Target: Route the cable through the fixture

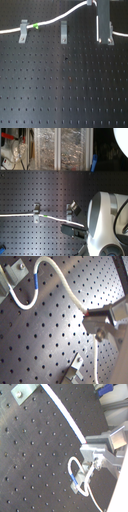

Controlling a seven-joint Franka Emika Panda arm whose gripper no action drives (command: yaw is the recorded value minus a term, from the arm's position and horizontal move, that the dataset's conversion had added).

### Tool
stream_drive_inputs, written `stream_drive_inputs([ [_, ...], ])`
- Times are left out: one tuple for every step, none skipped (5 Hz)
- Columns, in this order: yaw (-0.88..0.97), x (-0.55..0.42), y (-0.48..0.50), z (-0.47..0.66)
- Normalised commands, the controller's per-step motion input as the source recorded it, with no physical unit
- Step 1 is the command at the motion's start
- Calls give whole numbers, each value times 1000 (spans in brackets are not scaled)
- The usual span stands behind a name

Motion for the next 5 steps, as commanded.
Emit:
stream_drive_inputs([
  [0,-32,-1,0],
  [0,-11,4,0],
  [0,-2,-3,189],
  [-46,-97,-281,401],
  [-9,-124,-319,406],
])
